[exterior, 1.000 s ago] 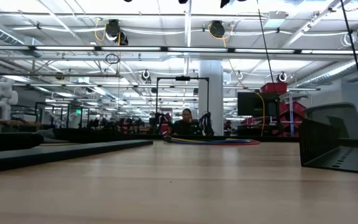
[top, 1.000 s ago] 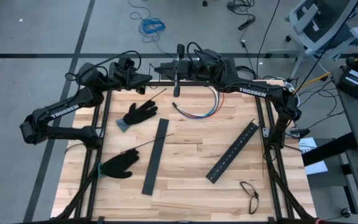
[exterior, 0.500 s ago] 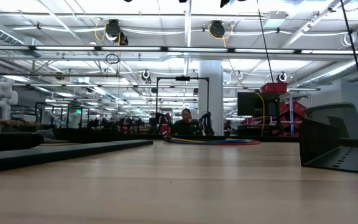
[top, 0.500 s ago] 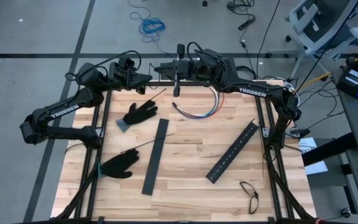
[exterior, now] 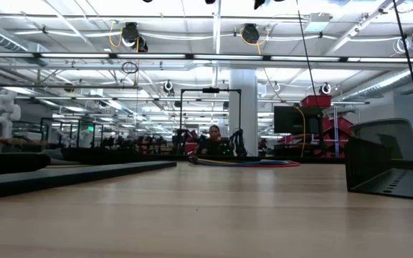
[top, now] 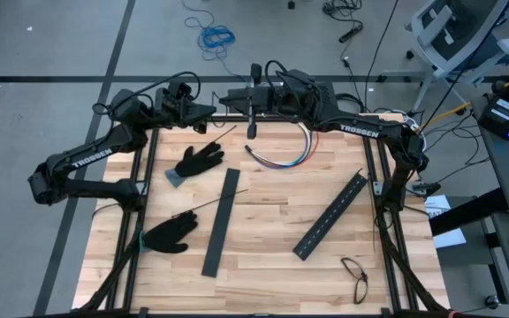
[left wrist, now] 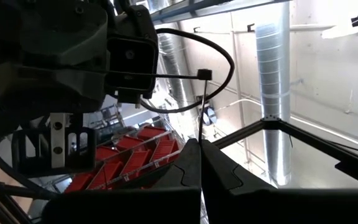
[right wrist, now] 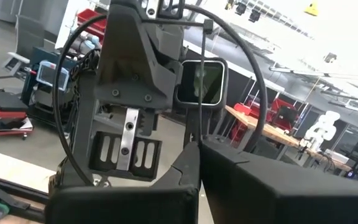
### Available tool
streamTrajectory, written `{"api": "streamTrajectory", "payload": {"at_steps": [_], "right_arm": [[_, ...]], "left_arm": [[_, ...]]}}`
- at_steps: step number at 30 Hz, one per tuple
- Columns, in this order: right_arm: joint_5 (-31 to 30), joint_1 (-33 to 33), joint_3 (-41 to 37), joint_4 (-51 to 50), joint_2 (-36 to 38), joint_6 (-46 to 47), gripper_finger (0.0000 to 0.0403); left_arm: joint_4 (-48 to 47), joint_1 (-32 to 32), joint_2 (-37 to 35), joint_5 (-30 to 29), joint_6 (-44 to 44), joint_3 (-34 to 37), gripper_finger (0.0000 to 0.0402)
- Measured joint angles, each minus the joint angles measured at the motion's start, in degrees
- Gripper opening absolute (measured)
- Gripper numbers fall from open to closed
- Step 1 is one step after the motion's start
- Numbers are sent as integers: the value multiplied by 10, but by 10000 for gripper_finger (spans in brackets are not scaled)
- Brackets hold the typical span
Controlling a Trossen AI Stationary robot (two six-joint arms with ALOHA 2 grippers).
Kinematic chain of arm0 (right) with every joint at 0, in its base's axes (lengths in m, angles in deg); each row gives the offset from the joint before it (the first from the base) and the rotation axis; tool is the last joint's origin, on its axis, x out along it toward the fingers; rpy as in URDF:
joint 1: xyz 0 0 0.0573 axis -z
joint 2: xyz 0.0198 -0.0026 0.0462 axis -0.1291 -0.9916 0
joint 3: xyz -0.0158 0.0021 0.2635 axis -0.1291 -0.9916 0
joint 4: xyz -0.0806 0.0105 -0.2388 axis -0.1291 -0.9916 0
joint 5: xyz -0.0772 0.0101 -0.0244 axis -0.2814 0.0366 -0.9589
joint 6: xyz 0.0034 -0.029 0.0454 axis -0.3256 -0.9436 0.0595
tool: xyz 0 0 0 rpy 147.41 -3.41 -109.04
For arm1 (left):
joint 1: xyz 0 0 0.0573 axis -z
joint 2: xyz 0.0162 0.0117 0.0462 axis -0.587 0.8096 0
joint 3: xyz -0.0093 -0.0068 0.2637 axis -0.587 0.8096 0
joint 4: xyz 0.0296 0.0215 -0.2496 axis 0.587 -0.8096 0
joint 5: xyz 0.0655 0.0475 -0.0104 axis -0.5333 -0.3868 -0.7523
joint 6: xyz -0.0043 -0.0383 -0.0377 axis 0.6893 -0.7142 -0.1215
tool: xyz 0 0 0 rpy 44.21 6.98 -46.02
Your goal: Ziptie cables
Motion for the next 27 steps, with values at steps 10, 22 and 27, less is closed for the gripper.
{"api": "streamTrajectory", "payload": {"at_steps": [10, 22, 27], "right_arm": [[0, 0, 0, 1, 0, -2, 0], [2, -7, 0, -17, 0, -20, 0], [2, -7, 0, -7, 0, -20, 0]], "left_arm": [[0, 0, 0, 0, -1, 0, 0], [0, 0, 0, -4, 0, 0, 0], [0, 0, 0, -4, 0, 0, 0]]}}
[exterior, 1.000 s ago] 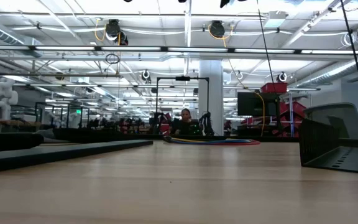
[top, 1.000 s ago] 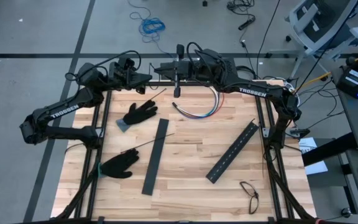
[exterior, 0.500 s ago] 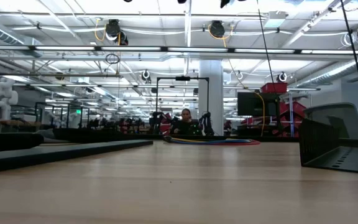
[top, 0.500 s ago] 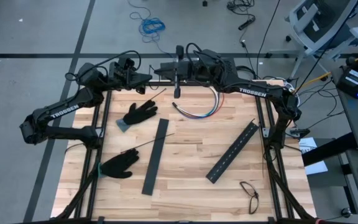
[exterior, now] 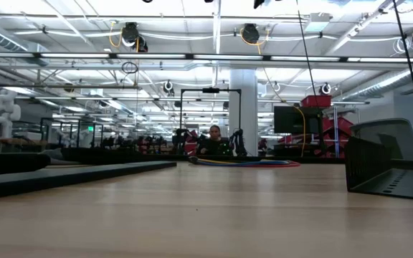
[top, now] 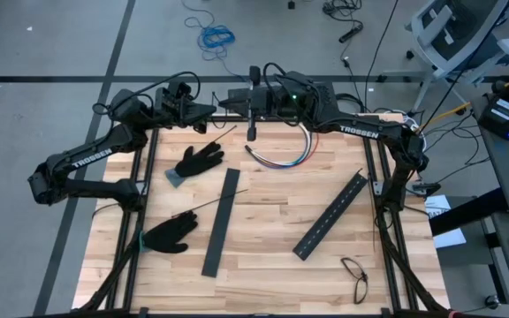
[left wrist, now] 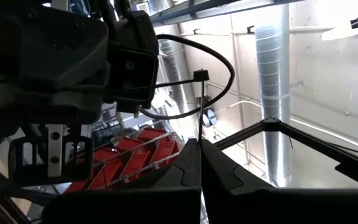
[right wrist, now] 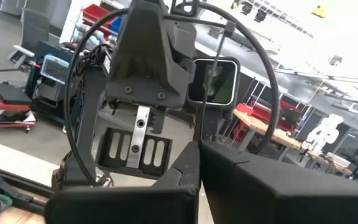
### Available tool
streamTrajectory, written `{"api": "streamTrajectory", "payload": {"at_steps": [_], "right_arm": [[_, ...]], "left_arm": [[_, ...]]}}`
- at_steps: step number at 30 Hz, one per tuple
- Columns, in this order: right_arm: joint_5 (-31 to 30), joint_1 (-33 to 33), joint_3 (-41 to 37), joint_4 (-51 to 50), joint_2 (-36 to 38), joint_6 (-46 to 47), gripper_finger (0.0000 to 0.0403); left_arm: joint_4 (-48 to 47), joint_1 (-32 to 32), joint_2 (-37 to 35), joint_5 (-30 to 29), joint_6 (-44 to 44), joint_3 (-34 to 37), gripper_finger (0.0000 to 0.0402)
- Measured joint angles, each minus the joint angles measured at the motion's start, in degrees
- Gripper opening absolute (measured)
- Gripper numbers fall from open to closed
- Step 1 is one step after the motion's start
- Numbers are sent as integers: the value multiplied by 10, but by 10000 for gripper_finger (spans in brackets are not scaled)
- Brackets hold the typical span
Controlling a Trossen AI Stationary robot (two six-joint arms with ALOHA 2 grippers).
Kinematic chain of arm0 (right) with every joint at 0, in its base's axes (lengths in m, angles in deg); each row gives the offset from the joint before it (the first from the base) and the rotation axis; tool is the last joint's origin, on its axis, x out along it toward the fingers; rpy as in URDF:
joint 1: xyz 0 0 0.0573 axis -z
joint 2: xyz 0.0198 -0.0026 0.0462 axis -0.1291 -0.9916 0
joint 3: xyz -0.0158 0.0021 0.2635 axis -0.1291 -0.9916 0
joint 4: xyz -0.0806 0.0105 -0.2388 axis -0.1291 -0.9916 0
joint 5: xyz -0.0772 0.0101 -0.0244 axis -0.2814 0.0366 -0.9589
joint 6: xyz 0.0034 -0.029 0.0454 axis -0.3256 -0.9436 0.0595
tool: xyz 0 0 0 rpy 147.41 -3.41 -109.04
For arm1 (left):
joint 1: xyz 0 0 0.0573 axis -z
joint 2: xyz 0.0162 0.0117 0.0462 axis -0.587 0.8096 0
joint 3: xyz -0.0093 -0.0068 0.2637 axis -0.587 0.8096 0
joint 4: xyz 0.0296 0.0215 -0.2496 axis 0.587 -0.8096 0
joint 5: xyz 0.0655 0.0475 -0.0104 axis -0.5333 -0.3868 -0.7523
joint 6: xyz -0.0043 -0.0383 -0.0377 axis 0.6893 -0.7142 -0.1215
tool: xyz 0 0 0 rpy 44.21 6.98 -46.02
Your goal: Ziptie cables
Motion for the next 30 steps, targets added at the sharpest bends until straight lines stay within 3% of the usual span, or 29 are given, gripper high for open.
{"api": "streamTrajectory", "payload": {"at_steps": [17, 30], "right_arm": [[0, 5, 0, 17, 3, -43, 0], [-1, 14, 0, -33, 37, -76, 0]], "left_arm": [[0, 0, 0, -9, -14, 0, 0], [0, -1, 0, -27, -16, 0, 0]]}}
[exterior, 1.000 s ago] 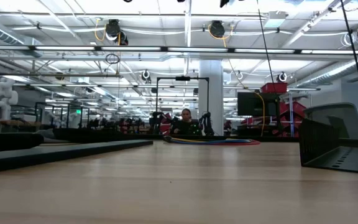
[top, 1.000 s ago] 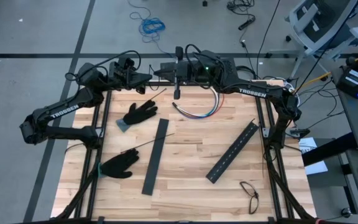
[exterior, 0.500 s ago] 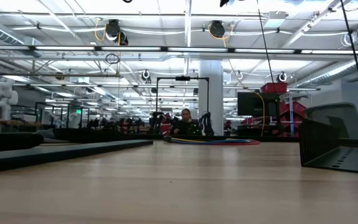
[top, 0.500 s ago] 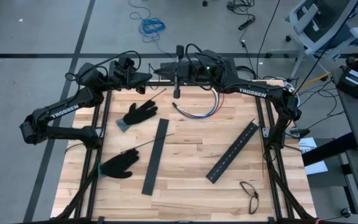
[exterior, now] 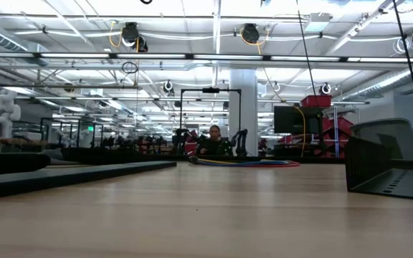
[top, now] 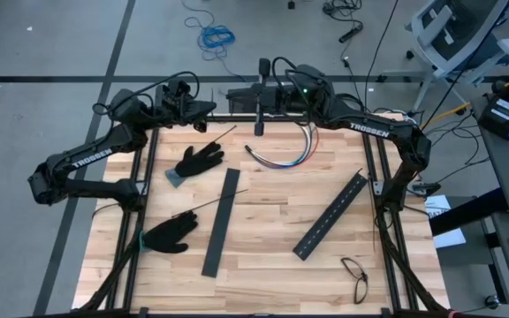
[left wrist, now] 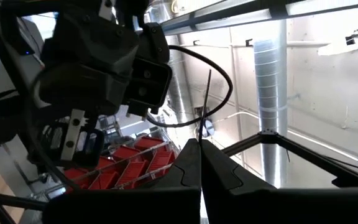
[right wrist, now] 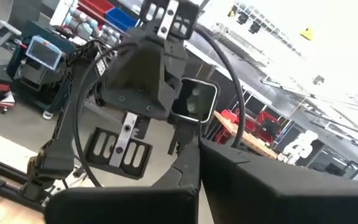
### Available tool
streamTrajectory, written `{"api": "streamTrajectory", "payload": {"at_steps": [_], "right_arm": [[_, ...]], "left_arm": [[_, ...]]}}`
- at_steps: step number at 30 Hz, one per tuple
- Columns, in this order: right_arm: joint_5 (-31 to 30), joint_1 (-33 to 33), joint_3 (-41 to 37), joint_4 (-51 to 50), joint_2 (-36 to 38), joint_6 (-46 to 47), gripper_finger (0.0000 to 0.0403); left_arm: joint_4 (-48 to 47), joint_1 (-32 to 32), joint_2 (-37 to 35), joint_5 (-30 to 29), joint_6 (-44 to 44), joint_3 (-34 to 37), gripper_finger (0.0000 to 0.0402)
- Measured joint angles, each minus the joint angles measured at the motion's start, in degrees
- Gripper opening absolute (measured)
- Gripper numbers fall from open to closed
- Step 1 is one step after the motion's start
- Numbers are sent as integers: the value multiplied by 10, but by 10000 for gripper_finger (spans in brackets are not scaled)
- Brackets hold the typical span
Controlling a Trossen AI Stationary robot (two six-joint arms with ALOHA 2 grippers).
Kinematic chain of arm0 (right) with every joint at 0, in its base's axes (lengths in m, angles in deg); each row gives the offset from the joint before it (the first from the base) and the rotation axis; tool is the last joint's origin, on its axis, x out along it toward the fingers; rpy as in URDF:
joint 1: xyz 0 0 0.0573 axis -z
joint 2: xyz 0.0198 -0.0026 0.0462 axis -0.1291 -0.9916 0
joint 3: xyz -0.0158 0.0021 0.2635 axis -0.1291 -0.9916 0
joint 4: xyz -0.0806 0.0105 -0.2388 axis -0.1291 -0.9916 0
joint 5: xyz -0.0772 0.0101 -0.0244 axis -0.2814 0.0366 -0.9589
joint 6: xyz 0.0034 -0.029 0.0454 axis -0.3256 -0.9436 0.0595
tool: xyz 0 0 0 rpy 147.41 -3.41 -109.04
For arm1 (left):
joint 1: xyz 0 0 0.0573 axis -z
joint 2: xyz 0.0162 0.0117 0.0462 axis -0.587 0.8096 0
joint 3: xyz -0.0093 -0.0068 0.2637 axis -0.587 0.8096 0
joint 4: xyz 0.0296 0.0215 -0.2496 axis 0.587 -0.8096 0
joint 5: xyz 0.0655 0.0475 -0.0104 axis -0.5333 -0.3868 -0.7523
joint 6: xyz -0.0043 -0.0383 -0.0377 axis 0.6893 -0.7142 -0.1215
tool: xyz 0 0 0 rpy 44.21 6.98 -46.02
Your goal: Ziptie cables
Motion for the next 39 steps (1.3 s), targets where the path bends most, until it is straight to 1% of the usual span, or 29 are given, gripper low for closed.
{"api": "streamTrajectory", "payload": {"at_steps": [4, 7, 12, 16, 23, 26, 39], "right_arm": [[15, 0, 0, -20, -1, -1, 0], [14, -2, 0, -25, -1, -10, 0], [-30, 4, 0, -1, -1, -13, 0], [-32, 16, 0, 0, -1, 1, 0], [-30, 12, 0, 5, -21, 7, 0], [-30, 12, 0, 32, -29, 16, 0], [-30, 14, 0, 45, -31, 33, 0]], "left_arm": [[0, 0, 0, -4, 0, 0, 0], [0, 0, 0, -6, 0, 0, 0], [0, 0, 0, -6, 0, 0, 0], [0, 0, 0, -6, 0, 0, 0], [1, 0, 0, -6, 0, 0, 0], [1, 0, 0, -6, 0, 0, 0], [1, 0, 0, 1, 2, 0, 0]]}}
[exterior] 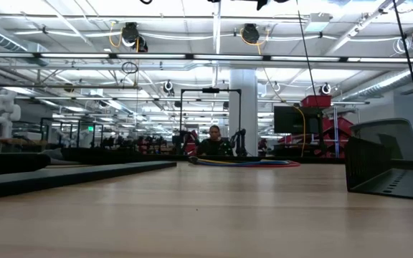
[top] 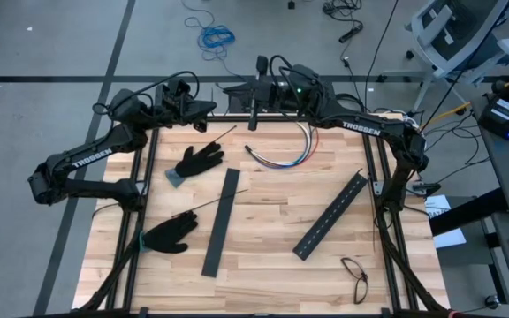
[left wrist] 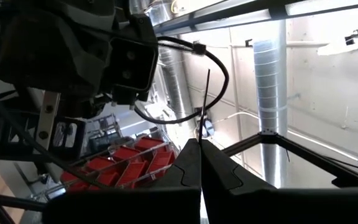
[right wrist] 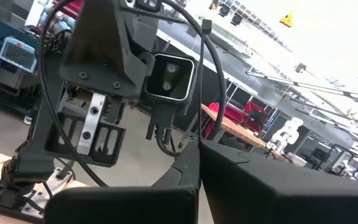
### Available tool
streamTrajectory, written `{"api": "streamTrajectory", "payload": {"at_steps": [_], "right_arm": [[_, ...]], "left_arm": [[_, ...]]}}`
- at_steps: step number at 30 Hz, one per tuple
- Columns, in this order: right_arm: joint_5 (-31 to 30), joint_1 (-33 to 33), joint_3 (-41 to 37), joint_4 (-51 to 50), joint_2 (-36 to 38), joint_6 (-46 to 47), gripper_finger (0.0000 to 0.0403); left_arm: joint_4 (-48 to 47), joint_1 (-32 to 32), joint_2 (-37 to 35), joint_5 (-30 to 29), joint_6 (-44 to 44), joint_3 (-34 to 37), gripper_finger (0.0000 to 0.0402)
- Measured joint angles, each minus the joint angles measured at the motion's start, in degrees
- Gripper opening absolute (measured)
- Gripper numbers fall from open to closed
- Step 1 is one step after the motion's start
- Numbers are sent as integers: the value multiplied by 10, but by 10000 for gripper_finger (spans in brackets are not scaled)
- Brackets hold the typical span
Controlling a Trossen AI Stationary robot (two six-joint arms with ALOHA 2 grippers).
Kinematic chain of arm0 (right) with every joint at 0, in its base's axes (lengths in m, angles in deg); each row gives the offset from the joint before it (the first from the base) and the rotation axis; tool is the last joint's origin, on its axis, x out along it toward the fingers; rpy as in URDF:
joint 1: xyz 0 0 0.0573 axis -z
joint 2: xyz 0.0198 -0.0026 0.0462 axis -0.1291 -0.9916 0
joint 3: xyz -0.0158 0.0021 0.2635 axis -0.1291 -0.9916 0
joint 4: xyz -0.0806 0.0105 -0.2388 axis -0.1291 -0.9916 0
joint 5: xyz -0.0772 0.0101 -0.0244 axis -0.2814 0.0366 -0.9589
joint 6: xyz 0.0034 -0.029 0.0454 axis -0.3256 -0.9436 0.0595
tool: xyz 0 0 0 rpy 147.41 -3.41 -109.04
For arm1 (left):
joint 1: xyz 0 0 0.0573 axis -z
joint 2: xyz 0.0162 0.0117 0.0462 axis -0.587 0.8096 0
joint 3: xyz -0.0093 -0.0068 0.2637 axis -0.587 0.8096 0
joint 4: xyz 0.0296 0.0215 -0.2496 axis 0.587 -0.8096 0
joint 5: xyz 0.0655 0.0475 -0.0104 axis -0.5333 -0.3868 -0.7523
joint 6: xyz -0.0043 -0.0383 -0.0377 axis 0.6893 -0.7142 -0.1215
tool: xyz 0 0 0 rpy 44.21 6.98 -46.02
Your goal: Ziptie cables
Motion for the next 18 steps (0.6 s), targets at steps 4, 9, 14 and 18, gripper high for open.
{"api": "streamTrajectory", "payload": {"at_steps": [4, 9, 14, 18], "right_arm": [[0, -1, 0, -2, 0, 4, 0], [0, -2, 0, -2, 0, 4, 0], [15, -3, 0, -4, 0, 18, 0], [15, -9, 0, -7, 0, 11, 0]], "left_arm": [[0, 2, 0, 0, 0, 0, 0], [-5, 14, 0, 0, 1, 0, 0], [-7, 20, 9, 0, 1, 0, 0], [-6, 20, 15, 1, 1, 0, 0]]}}
